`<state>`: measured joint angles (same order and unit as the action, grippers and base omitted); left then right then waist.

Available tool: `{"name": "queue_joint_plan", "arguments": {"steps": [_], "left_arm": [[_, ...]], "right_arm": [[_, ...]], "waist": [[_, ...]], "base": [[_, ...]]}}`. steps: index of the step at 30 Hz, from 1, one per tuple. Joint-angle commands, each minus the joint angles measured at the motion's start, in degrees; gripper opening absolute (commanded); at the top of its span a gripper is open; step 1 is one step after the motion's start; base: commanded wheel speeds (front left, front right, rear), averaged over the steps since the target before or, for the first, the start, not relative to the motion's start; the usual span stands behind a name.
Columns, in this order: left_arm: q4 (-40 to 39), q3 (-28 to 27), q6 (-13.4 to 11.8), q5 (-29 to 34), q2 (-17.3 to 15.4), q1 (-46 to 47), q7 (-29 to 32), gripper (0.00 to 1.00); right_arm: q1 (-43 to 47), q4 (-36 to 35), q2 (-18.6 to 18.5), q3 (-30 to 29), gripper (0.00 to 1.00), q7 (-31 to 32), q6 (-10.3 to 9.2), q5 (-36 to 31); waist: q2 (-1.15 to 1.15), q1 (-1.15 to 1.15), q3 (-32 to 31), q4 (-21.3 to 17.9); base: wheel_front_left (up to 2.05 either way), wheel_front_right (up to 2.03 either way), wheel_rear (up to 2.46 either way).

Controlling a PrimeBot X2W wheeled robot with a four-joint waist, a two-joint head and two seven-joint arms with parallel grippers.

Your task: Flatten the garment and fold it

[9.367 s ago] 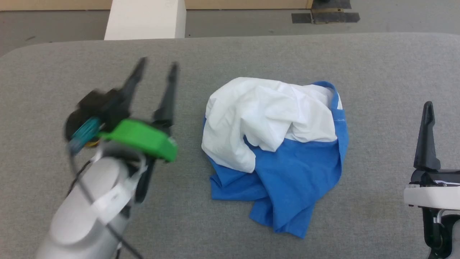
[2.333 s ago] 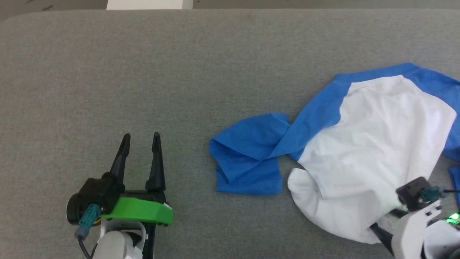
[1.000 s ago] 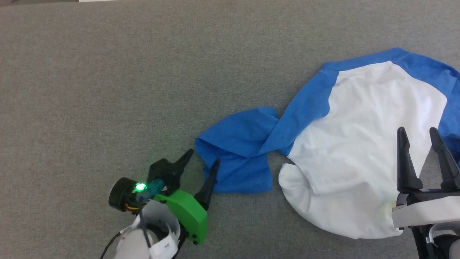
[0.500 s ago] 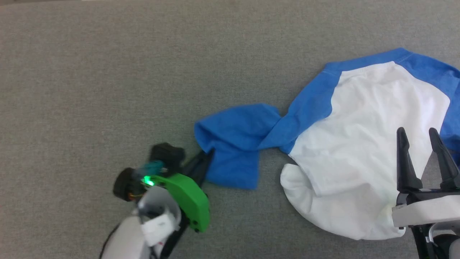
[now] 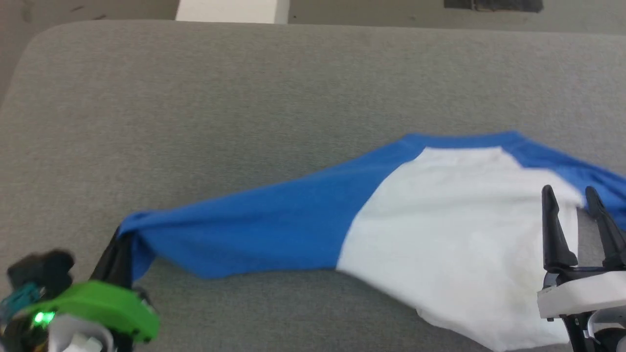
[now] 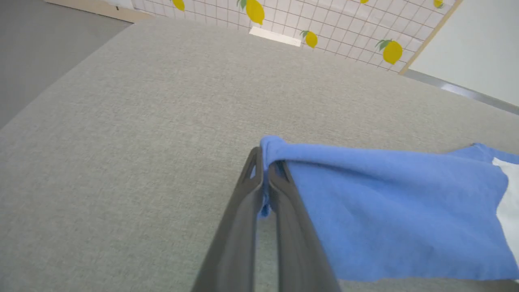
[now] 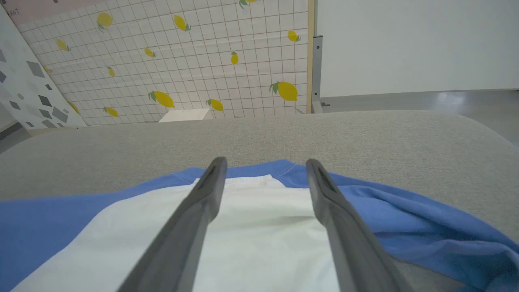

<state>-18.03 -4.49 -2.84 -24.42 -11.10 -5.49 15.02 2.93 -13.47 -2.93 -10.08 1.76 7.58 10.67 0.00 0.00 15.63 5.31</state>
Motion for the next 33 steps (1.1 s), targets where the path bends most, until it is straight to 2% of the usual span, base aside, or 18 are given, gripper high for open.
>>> {"name": "queue_joint_plan", "arguments": {"steps": [1, 5, 6, 7, 8, 13, 17, 21, 24, 28, 33], "left_arm": [[0.15, -1.17, -0.82, -0.98, -0.13, -2.7, -0.42, 0.0], [2.82, -0.4, -1.38, -0.9, 0.74, -6.94, 0.42, 0.0], [3.7, 0.2, -1.29, -1.6, 1.61, -7.16, 0.5, 0.22], [5.38, 1.55, -1.12, -1.82, 2.54, -7.05, 0.68, 0.96], [6.03, 2.06, -1.07, -1.49, 2.74, -6.75, 0.34, 1.0], [4.49, 4.17, 1.65, -3.66, 4.44, -2.81, -2.97, 1.0], [-0.72, 6.12, 4.16, -2.74, 3.29, 1.86, -4.0, 1.0], [-1.13, 10.5, 6.73, -0.19, 0.73, 6.94, -1.14, 1.0], [2.4, 15.19, 8.5, 3.47, -3.57, 10.15, 3.76, 1.0], [8.52, 19.34, 9.49, 5.76, -7.94, 13.32, 9.74, 1.0], [15.13, 22.44, 9.97, 4.66, -10.8, 15.05, 15.16, 1.0]], "right_arm": [[0.74, -0.45, 0.05, -0.1, 1.0, 0.46, -0.09, -0.35], [1.42, -0.85, 0.05, 0.14, 1.0, 1.45, -0.09, -0.6], [1.44, -0.94, 0.05, 0.29, 1.0, 1.69, -0.09, -0.67], [1.4, -1.02, 0.05, 0.72, 1.0, 2.12, -0.09, -0.77], [1.38, -1.04, 0.05, 0.93, 1.0, 2.3, -0.09, -0.82], [1.44, -1.42, 0.05, 1.64, 1.0, 3.09, -0.09, -0.99], [1.56, -2.02, 0.05, 1.97, 1.0, 3.53, -0.09, -1.24], [1.51, -2.31, 0.05, 2.29, 1.0, 3.71, -0.09, -1.17], [1.1, -2.47, 0.05, 2.64, 1.0, 3.72, -0.09, -1.07], [0.41, -2.47, 0.05, 2.63, 1.0, 3.55, -0.09, -1.05], [-0.13, -1.96, 0.05, 2.46, 1.0, 3.1, -0.09, -0.7]], "waist": [[0.0, 0.0, -1.86, 2.51], [0.0, 0.0, -2.23, 4.06], [0.0, 0.0, -2.29, 4.34], [0.0, 0.0, -2.44, 4.66], [0.0, 0.0, -2.53, 4.72], [0.0, 0.0, -2.94, 4.4], [0.0, 0.0, -2.43, 3.43], [0.0, 0.0, -1.36, 2.18], [0.0, 0.0, -0.03, 0.91], [0.0, 0.0, 1.56, -0.51], [0.0, 0.0, 2.68, -1.68]], "base": [[0.0, 0.0, 0.0], [0.0, 0.0, 0.0], [0.0, 0.0, 0.0], [0.0, 0.0, 0.0], [0.0, 0.0, 0.0], [0.0, 0.0, 0.0], [0.0, 0.0, 0.0], [0.0, 0.0, 0.0], [0.0, 0.0, 0.0], [0.0, 0.0, 0.0], [0.0, 0.0, 0.0]]}}
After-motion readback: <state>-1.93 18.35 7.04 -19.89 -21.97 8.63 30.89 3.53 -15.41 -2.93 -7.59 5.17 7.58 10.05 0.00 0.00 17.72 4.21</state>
